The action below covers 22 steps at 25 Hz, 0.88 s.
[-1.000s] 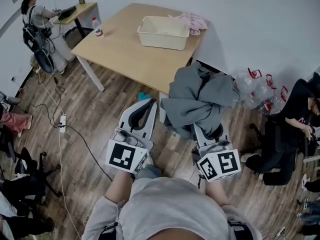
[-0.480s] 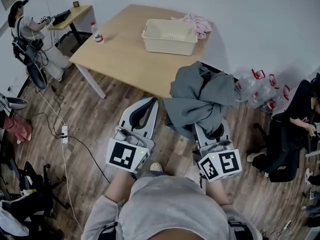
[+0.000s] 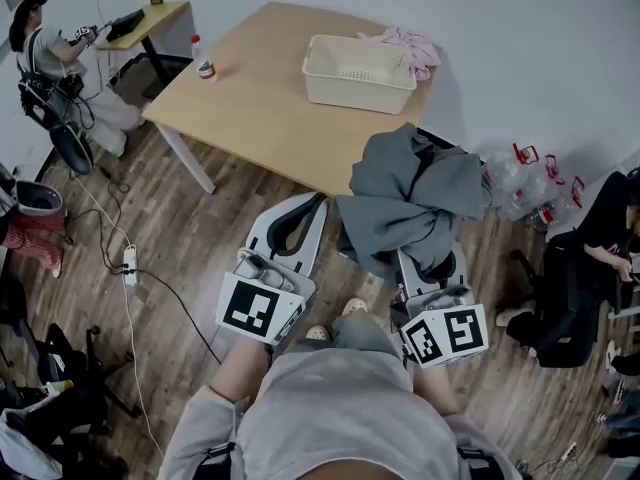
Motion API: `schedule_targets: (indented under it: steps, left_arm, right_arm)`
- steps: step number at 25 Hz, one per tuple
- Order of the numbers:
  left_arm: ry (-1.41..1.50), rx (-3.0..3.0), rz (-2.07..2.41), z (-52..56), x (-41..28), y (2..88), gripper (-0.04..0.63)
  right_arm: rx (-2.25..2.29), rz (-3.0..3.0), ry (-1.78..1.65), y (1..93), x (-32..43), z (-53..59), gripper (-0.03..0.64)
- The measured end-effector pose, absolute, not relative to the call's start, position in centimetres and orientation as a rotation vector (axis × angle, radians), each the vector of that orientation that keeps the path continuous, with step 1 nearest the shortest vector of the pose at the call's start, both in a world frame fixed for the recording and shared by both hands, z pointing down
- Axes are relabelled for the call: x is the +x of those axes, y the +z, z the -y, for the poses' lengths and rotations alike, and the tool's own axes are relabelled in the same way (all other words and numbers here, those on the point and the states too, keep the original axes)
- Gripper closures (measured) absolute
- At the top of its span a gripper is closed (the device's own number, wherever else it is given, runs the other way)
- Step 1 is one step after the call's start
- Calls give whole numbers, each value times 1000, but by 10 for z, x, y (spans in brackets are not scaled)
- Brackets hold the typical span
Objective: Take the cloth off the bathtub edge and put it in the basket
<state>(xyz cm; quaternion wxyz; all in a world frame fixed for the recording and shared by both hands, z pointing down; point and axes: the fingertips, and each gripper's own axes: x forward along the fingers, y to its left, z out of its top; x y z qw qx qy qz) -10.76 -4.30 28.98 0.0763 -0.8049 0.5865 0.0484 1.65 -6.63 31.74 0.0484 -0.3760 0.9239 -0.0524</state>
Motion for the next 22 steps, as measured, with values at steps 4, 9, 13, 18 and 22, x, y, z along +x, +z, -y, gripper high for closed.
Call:
schedule_targets:
  steps: [4,9,13,18,22]
  left_arm:
    - [143,-2414,-1779,56,-117,293,598]
    - [131,-2392,-1812,80,-137,295,598]
    - [121,-2373,-1831,107,-154,295,598]
    - [117,-2366,-1831,152,-163,293,598]
    - [124,-2361,-1830,190,-167,289,598]
  right_arm:
    - [-1141,-2821,-175,319,8,83,399]
    - [-1120,-2826,-184,322,-9,112,399]
    - [-1096,-2830,-189,324,-26,141,399]
    - [-1075,-2830,-185,322,-37,186,399]
    - [-1068,-2826,-178,320,-41,225,399]
